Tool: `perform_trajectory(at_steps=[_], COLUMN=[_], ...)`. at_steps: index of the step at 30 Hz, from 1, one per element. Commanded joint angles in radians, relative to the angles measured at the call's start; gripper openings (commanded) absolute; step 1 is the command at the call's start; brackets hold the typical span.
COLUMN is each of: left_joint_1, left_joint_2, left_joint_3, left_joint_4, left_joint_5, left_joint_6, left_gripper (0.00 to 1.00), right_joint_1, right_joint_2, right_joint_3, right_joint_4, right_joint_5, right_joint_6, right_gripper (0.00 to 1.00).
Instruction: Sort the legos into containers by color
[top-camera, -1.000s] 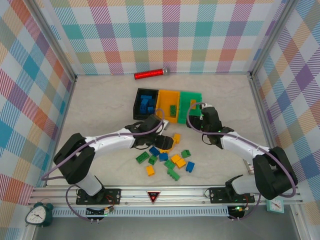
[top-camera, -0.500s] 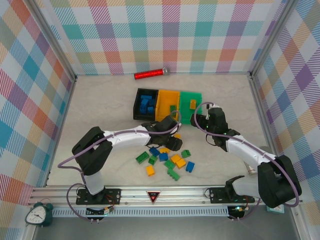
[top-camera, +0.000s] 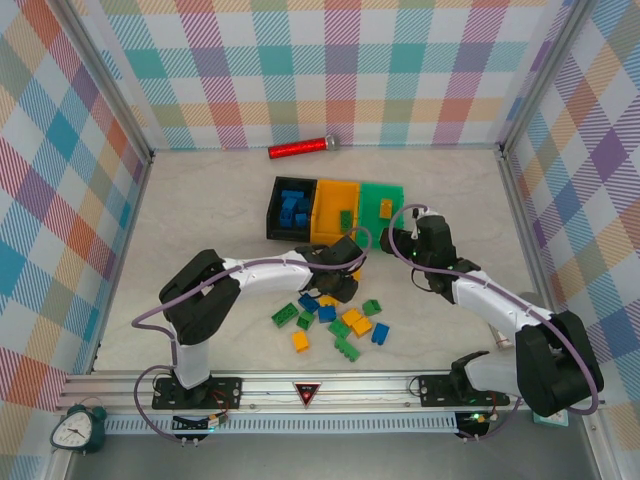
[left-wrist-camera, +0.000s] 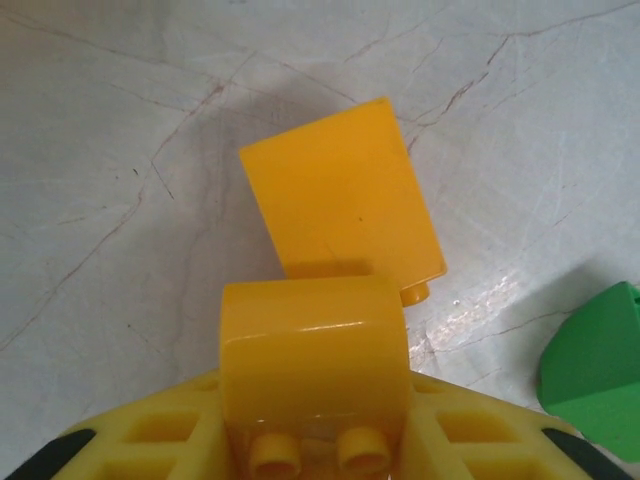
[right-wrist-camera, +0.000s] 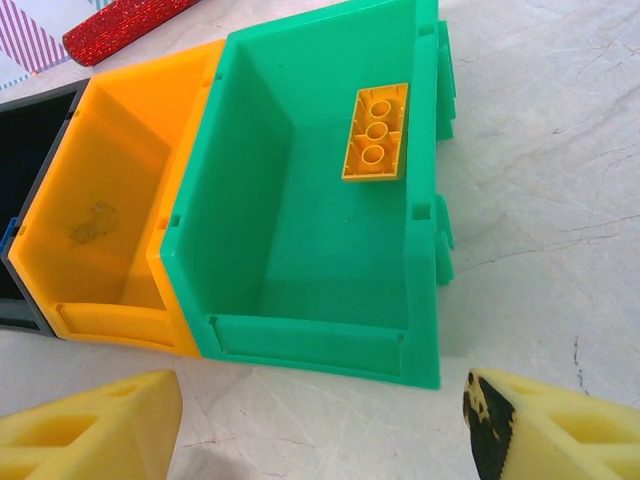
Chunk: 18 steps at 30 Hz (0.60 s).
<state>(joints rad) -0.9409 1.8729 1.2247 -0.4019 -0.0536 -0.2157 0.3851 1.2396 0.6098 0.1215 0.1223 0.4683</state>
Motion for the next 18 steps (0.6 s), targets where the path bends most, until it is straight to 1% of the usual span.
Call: perform_trajectory(at_steps=[1, 6, 9, 14, 18], left_joint_1=[-0.007, 0.001, 0.024, 0.066, 0.1], left_joint_2=[-0.036, -0.098, -0.101, -0.036, 0.063], left_joint_3=[0.041, 0.053, 0.11, 0.313, 0.515], left_joint_4=[-0.03, -0.036, -0.058, -0.136, -0.191], left_joint_5=[-0.017, -0.069, -0.097, -0.106, -0.117], left_joint_6=[0.002, 0.009, 0.009, 0.014, 0.023], left_gripper=[0.36, 0.35, 0.35, 0.35, 0.37], right_joint_1=[-0.004, -0.005, -0.007, -0.035, -0.099], right_joint_2=[-0.023, -0.026, -0.038, -0.077, -0.116], right_joint_3=[-0.013, -0.02, -0.028, -0.031, -0.071], right_joint_4=[0.034, 0.04, 0.04, -0.015, -0.002], right_joint_5=[-0.003, -0.001, 0.017, 0.077, 0.045], right_joint_6=[0.016, 0.023, 0.022, 0.047, 0.091], right_gripper=[0.75, 0.75, 0.75, 0.76, 0.77])
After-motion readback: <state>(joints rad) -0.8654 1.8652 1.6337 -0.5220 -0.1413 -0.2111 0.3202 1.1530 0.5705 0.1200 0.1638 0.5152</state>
